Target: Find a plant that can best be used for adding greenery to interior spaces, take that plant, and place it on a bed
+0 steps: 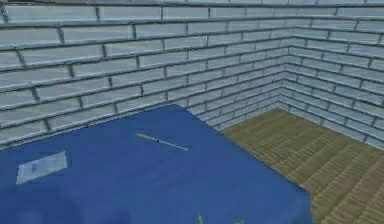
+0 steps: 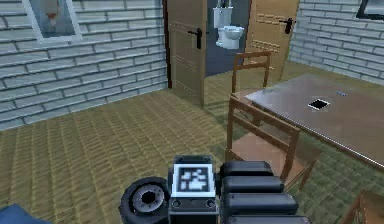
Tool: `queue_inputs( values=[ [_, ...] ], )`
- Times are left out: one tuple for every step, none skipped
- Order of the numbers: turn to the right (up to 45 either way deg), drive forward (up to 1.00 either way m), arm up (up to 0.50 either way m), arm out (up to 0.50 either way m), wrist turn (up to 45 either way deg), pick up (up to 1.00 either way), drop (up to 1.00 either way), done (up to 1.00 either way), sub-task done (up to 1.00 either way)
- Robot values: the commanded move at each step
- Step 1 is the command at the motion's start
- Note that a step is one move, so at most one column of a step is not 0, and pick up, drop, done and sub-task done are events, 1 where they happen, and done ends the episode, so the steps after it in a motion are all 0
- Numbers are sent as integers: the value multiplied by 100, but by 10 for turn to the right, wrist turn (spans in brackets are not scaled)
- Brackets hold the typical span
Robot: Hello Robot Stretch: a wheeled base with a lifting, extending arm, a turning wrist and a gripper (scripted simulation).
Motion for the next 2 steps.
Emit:
queue_inputs(
  values=[
    [-450,0,0,0,0,0,0,0,0],
    [-450,0,0,0,0,0,0,0,0]
  ],
)
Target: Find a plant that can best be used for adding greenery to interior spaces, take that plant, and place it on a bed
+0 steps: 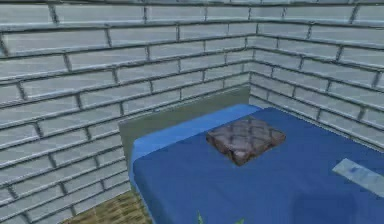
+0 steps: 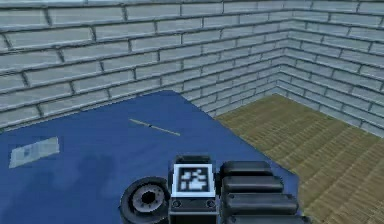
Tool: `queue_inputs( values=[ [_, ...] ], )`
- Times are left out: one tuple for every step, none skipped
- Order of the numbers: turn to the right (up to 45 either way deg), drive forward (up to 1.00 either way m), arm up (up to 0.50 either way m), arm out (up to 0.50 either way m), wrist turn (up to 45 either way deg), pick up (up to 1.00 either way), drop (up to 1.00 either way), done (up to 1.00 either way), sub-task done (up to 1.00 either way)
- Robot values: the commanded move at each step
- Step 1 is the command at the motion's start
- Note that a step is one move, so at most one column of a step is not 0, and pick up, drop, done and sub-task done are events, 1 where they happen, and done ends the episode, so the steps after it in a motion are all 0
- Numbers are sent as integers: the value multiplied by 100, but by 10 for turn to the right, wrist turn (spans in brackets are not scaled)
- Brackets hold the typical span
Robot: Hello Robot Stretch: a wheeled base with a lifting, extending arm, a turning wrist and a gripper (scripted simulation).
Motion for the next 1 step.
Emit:
queue_inputs(
  values=[
    [-240,0,0,0,0,0,0,0,0]
  ],
)
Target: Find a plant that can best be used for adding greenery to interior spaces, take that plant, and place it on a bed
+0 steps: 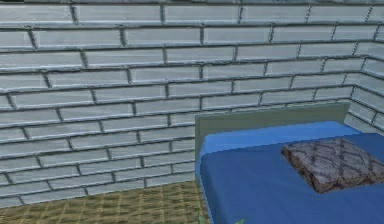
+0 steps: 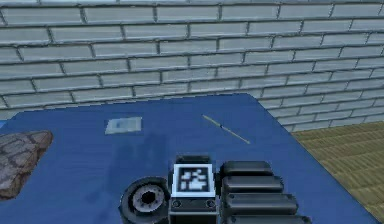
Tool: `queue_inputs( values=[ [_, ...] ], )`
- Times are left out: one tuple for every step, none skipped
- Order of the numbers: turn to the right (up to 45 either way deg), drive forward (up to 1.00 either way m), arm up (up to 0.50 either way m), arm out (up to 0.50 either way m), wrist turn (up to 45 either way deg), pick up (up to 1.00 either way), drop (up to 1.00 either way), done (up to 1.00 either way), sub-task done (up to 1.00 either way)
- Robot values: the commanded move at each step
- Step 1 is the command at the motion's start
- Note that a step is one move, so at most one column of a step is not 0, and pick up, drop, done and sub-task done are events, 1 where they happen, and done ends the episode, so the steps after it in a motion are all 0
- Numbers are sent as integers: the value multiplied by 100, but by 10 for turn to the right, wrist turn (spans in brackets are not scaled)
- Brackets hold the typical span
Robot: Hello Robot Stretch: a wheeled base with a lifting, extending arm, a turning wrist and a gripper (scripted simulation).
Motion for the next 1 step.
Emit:
queue_inputs(
  values=[
    [0,0,0,48,0,0,0,0,0]
  ],
)
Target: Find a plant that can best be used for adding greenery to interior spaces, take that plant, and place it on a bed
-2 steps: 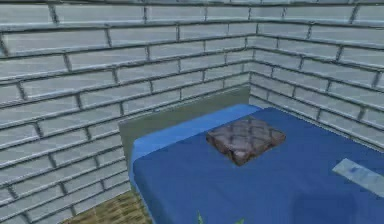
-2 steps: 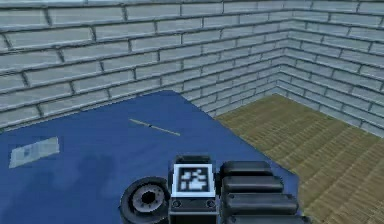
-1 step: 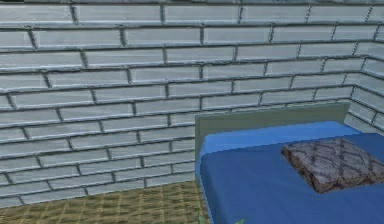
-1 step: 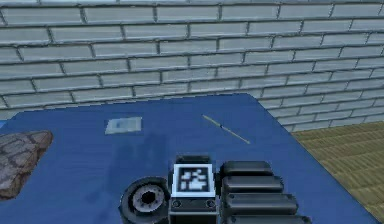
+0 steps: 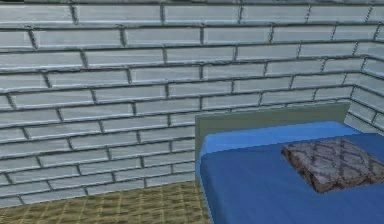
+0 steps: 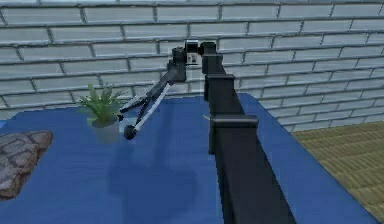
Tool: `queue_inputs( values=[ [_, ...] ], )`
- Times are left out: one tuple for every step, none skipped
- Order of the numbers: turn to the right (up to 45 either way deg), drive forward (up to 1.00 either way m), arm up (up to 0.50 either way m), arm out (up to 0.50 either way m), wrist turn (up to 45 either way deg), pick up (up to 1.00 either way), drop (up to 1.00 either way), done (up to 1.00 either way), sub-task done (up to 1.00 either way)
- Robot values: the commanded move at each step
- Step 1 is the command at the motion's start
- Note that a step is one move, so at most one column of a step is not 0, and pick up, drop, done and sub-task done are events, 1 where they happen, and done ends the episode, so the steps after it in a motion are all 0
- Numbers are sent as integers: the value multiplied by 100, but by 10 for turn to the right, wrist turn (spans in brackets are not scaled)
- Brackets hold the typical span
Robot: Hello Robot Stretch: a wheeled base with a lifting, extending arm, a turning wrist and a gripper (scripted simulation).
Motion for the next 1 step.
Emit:
queue_inputs(
  values=[
    [0,0,0,0,390,0,0,0,0]
  ],
)
